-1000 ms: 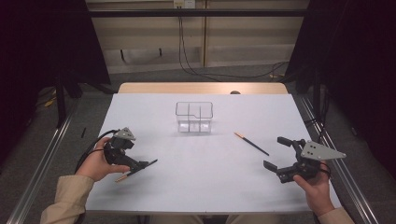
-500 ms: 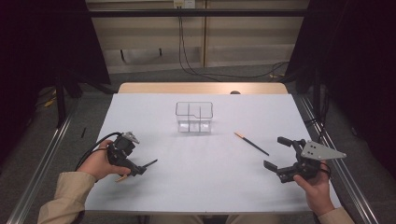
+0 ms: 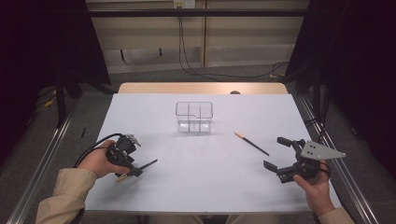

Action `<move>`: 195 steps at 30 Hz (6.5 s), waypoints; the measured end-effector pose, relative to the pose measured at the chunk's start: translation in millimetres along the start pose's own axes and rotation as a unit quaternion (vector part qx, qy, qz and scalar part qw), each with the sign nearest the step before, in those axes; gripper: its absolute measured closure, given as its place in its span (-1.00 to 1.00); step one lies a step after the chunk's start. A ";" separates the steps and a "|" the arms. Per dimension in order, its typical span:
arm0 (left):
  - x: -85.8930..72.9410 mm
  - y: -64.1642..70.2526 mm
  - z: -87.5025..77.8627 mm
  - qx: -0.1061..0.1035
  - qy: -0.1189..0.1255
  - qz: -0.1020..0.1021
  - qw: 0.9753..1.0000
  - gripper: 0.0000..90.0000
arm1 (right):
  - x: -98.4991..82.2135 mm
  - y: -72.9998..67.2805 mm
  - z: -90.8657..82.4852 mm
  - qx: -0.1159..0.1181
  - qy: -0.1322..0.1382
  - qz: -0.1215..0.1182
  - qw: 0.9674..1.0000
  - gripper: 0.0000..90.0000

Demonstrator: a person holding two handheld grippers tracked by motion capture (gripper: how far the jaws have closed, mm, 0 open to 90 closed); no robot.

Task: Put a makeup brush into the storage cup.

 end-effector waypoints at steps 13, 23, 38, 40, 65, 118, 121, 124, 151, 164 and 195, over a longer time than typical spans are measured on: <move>-4.7 3.6 5.9 0.000 -0.032 0.021 0.999 0.14 | -0.5 0.2 0.4 0.000 -0.002 0.000 1.000 -0.98; -1.5 6.2 6.5 0.010 -0.055 0.042 0.998 0.52 | -0.8 0.3 0.7 0.000 -0.004 -0.001 1.000 -0.98; 7.5 7.0 9.3 0.028 -0.097 0.047 0.994 0.86 | -1.2 1.0 0.4 0.000 -0.005 -0.001 1.000 -0.98; 7.4 5.9 8.1 0.022 -0.095 0.047 0.994 0.86 | -1.2 0.9 0.7 0.000 -0.005 -0.001 1.000 -0.98; 70.9 26.1 -5.1 0.003 -0.029 0.081 0.996 0.86 | -2.0 1.9 6.6 0.009 -0.024 -0.005 1.000 -0.98; 175.7 108.8 -5.1 -0.057 0.000 0.209 0.976 0.86 | 11.3 13.8 52.8 0.092 -0.096 0.031 0.991 -1.00; 177.5 111.3 -4.1 -0.059 -0.004 0.215 0.975 0.86 | 11.7 14.1 57.4 0.099 -0.114 0.033 0.988 -1.00; 178.3 113.5 -2.0 -0.062 -0.005 0.219 0.974 0.86 | 14.1 12.6 61.8 0.104 -0.135 0.024 0.985 -1.00; 191.9 125.8 -0.4 -0.079 -0.002 0.232 0.969 0.86 | 29.4 2.8 110.8 0.189 -0.258 -0.014 0.947 -0.49; 197.4 130.6 0.0 -0.089 -0.006 0.244 0.966 0.86 | 32.4 -5.4 130.2 0.220 -0.283 -0.063 0.931 0.17; 205.3 132.3 -9.8 -0.137 0.033 0.242 0.960 0.83 | 20.7 -17.6 135.6 0.266 -0.332 -0.099 0.900 0.88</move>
Point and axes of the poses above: each handheld gripper's, and its own axes: z roughly forward along the jaws, x roughly out of its top, y roughly to its right, the point moved 3 cm from there along z, roughly forward along the jaws, and after that the axes turned 10 degrees about x, right-handed, at the moved point
